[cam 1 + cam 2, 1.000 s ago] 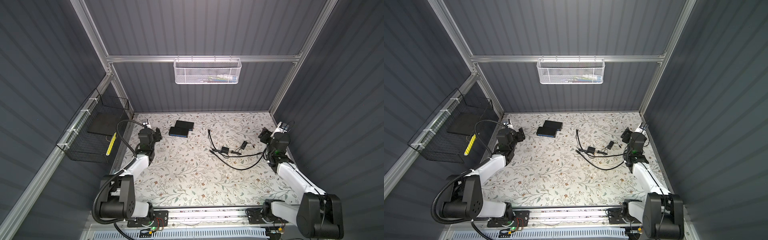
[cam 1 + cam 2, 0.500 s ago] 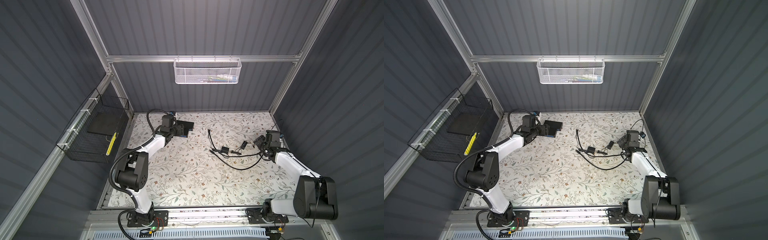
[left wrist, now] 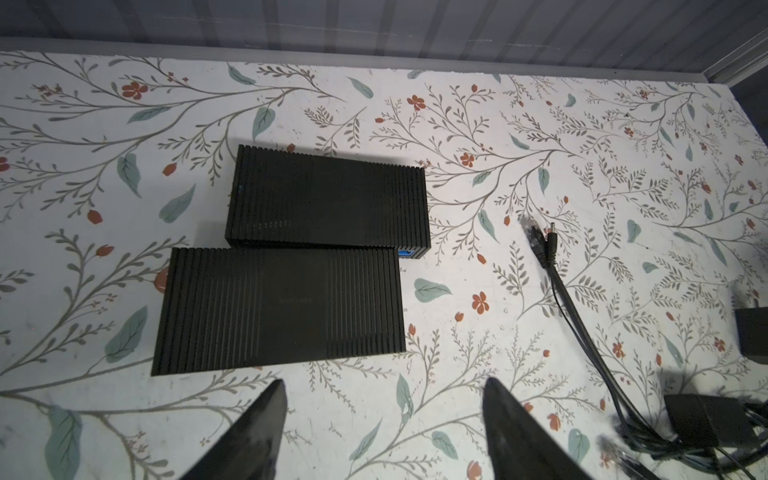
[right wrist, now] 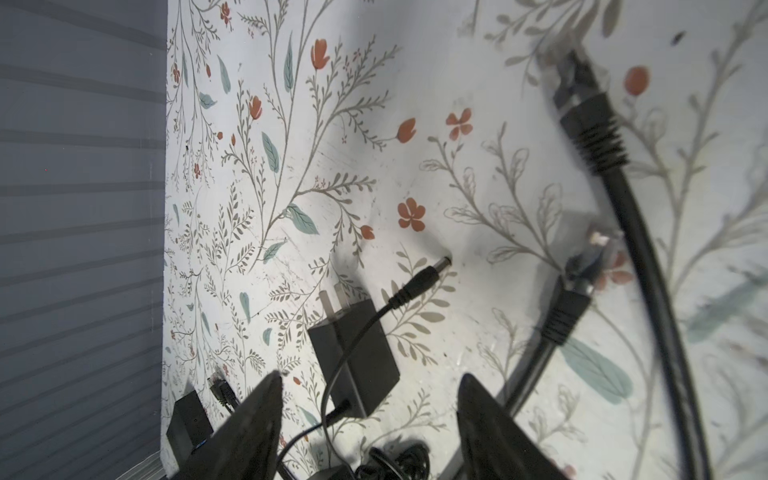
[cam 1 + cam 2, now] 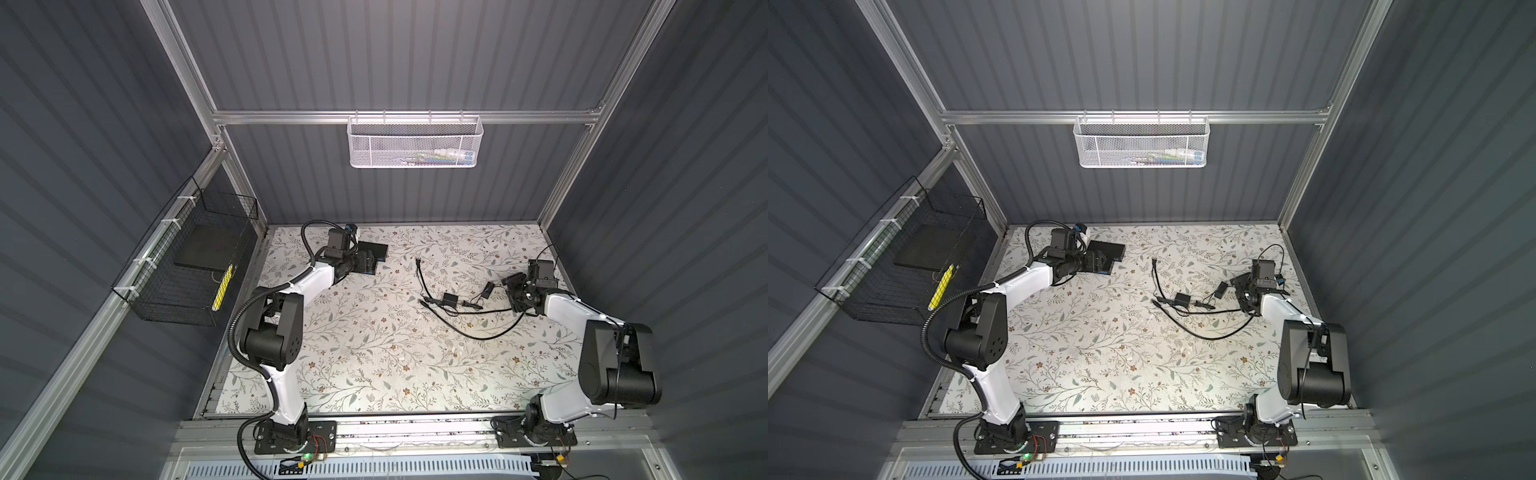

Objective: Insert the plug into the switch port

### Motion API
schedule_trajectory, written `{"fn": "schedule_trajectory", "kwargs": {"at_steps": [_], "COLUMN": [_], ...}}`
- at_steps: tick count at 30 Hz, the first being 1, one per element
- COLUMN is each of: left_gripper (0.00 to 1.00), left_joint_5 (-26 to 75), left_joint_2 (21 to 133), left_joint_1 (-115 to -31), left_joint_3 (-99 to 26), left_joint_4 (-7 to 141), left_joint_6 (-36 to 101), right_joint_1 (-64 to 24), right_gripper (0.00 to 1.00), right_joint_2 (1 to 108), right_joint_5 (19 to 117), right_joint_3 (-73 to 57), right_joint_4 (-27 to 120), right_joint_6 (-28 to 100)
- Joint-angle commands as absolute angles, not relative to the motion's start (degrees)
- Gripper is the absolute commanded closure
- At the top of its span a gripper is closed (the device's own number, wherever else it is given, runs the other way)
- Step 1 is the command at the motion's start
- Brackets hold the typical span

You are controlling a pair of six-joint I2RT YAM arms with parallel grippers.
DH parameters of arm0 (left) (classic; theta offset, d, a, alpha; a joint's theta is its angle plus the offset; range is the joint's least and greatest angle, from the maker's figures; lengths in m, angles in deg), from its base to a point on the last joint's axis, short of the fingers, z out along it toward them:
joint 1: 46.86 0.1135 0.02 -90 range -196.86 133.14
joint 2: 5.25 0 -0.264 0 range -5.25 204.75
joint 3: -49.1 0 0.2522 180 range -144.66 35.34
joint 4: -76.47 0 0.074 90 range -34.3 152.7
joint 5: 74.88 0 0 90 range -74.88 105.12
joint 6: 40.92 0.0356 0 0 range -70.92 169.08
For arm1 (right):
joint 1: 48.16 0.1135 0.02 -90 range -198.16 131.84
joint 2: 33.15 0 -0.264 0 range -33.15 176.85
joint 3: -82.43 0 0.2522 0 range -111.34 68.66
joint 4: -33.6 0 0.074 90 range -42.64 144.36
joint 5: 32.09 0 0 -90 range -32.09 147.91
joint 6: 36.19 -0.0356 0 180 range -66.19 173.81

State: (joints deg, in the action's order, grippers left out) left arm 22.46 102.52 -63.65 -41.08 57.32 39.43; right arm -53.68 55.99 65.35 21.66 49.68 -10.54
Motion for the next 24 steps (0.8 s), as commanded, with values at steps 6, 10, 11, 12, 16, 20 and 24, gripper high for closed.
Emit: {"fn": "schedule_trajectory", "kwargs": {"at_steps": [6,10,11,12,16,20,24], "left_gripper": [0.25,0.24,0.24,0.24,0.24,0.24,0.24], "left_joint_5": [23.7,23.1,23.1,23.1,23.9,24.5,25.5], "left_joint_2": [101.7,100.8,100.7,100.5,99.7,99.0,97.9], "left_joint_1": [-63.8,-63.8,-63.8,-63.8,-63.8,-63.8,-63.8], "left_joint_3": [-42.6,-42.4,-42.5,-42.4,-42.0,-41.5,-41.0], "left_joint_4": [54.3,53.4,53.3,53.2,53.2,53.5,53.5], "left_joint_6": [42.0,43.4,43.4,43.6,43.4,43.3,43.3], "right_joint_1": [-55.0,-55.0,-55.0,-54.9,-54.9,-55.0,-55.0], "right_gripper": [0.38,0.49,0.52,0.56,0.74,0.88,0.95], "right_joint_2": [63.5,64.7,64.8,64.7,63.7,62.2,60.7], "right_joint_5": [71.4,71.0,70.9,70.7,70.4,70.5,73.9], "right_joint_3": [21.1,19.4,19.1,18.6,17.2,15.6,14.1], "right_joint_4": [43.9,43.5,43.6,43.8,45.3,48.2,50.1], "right_joint_6": [-15.4,-14.4,-13.9,-13.2,-8.0,-0.8,6.4]}}
